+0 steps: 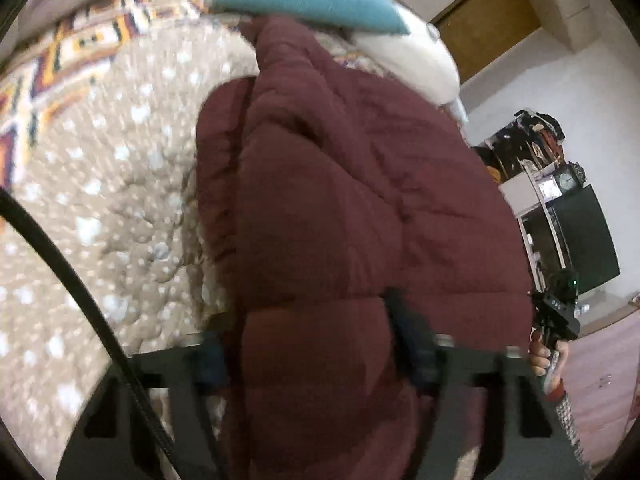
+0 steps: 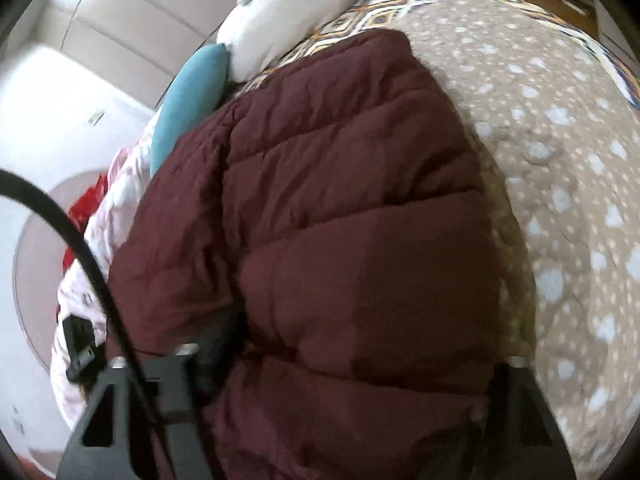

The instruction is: Fold large clothes

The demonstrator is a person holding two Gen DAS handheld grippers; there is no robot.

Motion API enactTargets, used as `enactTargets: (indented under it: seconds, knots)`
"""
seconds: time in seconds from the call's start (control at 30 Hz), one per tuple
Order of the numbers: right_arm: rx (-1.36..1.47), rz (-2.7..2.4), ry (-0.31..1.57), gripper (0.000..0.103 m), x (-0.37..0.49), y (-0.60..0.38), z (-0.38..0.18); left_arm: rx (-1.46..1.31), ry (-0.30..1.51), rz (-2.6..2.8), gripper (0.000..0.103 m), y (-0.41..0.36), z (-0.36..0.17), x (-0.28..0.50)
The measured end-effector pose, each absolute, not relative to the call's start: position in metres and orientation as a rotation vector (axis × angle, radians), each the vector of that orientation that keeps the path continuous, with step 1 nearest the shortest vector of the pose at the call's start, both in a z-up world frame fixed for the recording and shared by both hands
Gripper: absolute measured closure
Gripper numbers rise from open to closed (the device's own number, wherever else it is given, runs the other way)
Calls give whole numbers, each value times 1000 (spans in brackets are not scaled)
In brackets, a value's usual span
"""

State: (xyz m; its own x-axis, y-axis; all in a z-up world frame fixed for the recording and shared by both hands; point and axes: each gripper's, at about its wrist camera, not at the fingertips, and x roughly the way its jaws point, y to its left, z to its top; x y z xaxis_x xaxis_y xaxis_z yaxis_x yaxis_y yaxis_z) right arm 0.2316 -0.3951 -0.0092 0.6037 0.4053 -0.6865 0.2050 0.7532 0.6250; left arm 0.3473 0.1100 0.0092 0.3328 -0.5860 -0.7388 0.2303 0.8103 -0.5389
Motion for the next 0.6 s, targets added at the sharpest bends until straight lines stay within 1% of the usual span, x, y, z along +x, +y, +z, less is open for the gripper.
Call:
enactTargets:
  seconds: [0.03,0.07,0.1,0.2,0.27,0.37,0.4,0.43,0.47,0.5,0.53,0.6]
  knots:
    - [748,134,924,60,228,-398,-4,-373,1100,-554,55,111,18,343]
    - [748,134,924,63,228,-398,-4,-379,1090,-564,59,112,29,339]
    - [821,193,869,66,217,-406,17,-387,1085,-577,60,114,38,336]
    - [823,246,826,68,207,-405,42,-406,1077,-628,62,114,60,327]
    - [831,268,823,68,204,-403,47,-409,1085,-638,62,115,69,317]
    - [799,229,877,68,201,-401,33,-419,1127,-599,61,122,52,309]
    - [786,197,905,67,202,-402,24,-410,1150,-571,59,124,41,311]
    - [787,165,948,62,205,-402,7,-406,1177,-542,57,123,29,315]
    - [794,146,981,57,207,-404,-8,-412,1205,-515,50,124,17,319]
    - [810,134,989,46,207,-405,-18,-437,1222,-492,42,125,5,325]
    - [835,124,979,39,208,-406,-27,-463,1222,-484,40,127,-1,328]
    - [851,113,965,33,209,-407,-32,-488,1209,-470,35,128,-3,329]
